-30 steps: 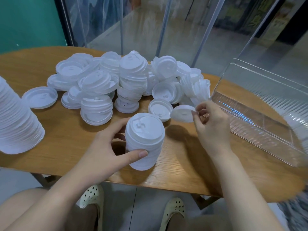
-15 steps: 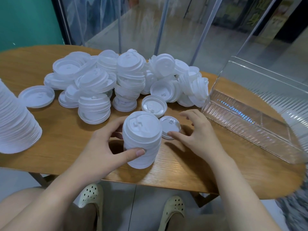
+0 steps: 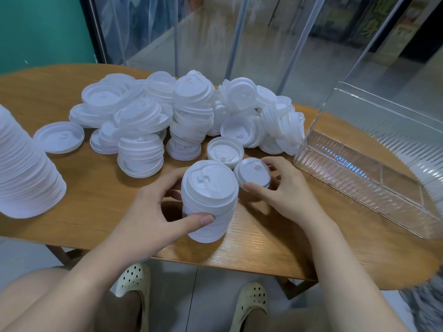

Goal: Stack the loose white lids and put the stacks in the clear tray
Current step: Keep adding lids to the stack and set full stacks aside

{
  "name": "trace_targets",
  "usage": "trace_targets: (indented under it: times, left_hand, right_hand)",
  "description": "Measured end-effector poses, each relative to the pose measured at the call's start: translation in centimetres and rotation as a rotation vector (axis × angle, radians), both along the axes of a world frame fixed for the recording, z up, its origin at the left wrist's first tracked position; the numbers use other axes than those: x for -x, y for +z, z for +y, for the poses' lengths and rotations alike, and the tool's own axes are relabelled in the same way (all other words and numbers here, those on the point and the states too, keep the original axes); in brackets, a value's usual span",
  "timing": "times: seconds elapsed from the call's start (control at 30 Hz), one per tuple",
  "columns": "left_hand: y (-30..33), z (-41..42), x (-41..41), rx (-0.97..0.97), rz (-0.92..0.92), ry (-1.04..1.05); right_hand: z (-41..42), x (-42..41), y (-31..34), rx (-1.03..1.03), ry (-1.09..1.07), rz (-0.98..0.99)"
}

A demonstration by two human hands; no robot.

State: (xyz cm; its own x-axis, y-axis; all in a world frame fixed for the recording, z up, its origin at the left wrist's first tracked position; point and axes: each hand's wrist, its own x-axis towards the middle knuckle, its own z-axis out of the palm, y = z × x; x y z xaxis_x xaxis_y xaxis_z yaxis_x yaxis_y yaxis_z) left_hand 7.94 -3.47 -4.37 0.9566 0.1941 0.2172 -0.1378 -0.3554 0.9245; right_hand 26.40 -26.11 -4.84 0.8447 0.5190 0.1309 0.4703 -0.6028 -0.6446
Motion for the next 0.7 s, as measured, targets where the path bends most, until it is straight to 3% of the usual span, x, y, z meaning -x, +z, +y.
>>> trace_targets:
  times: [0.17,0.33,0.7]
  left_hand:
    - [0.1,0.1,0.0,-0.014,0.015,0.001]
    - [0.1,-0.1,0.0,-0.002,0.007,0.008]
    - [0.2,0.1,0.2,0.016,0.01,0.007]
  right_hand:
    - [0.3,1.3,2.6,-0.367,-0.063,0.016]
    - [2.1,4.2,5.7,-0.624,0.191,0.08]
    - [3.8,5.9,4.6,-0.291,0.348,0.119]
